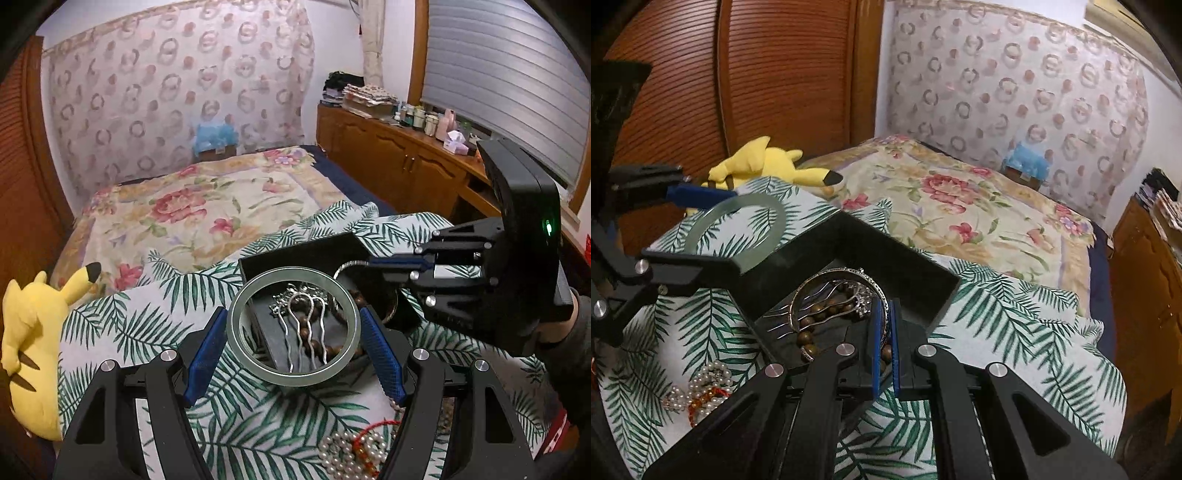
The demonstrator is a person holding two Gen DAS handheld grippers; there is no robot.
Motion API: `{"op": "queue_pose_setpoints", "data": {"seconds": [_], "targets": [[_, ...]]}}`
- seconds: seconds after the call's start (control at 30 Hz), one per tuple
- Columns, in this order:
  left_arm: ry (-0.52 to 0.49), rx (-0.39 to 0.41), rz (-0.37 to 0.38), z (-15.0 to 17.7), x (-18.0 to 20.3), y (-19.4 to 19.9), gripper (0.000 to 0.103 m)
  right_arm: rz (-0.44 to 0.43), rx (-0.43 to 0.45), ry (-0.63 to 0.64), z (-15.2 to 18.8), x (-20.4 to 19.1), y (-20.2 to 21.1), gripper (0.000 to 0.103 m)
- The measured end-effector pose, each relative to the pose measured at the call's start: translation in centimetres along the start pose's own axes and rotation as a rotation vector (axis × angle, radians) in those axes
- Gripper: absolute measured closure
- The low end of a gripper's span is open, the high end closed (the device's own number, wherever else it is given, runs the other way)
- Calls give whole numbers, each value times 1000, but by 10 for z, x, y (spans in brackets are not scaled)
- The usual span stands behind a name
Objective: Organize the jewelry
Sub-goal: 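Carry both bangles over the black box and open both tools inside it, then withdraw both tools from the box toward the pearl necklaces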
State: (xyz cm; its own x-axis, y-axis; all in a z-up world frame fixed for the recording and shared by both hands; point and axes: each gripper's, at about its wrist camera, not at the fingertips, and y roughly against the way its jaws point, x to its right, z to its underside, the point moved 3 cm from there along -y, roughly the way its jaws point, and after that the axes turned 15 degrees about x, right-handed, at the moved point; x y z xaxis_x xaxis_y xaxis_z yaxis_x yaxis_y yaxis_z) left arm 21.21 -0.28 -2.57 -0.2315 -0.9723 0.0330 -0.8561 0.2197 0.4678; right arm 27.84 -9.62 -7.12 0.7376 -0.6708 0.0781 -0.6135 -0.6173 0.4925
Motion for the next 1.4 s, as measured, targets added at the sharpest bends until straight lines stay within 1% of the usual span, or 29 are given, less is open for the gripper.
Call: {"op": "queue_pose_setpoints", "data": {"seconds": [0.17, 0.27, 0.4, 0.53, 0.63, 0.87, 1.07, 1.13, 1.23, 1.4], "targets": [[-5, -11, -2, 0, -3, -10, 34, -31, -21, 16, 6, -6, -8, 97], [-5, -15, 1, 1, -5, -15, 34, -67, -12, -3, 6, -9, -7, 92], [-3, -21, -1, 0, -4, -22, 34, -73, 8, -38, 5, -6, 1, 92], [-15, -25, 3, -1, -2, -28, 34, -42, 47, -64, 2, 4, 16, 92], [-44, -34, -2, -2, 5, -36, 34, -4, 67, -82, 2, 13, 27, 92], [-113, -64, -13, 1, 16, -60, 34, 34, 81, -139, 12, 27, 44, 92], [-122, -76, -14, 0, 19, -71, 34, 47, 77, -151, 20, 26, 52, 92], [-118, -77, -14, -1, 18, -72, 34, 47, 78, -160, 23, 24, 56, 92], [-95, -59, -9, -3, 16, -67, 25, 50, 77, -171, 28, 20, 61, 92], [-82, -27, -6, -3, 17, -45, 24, 56, 73, -170, 37, 9, 72, 92]]}}
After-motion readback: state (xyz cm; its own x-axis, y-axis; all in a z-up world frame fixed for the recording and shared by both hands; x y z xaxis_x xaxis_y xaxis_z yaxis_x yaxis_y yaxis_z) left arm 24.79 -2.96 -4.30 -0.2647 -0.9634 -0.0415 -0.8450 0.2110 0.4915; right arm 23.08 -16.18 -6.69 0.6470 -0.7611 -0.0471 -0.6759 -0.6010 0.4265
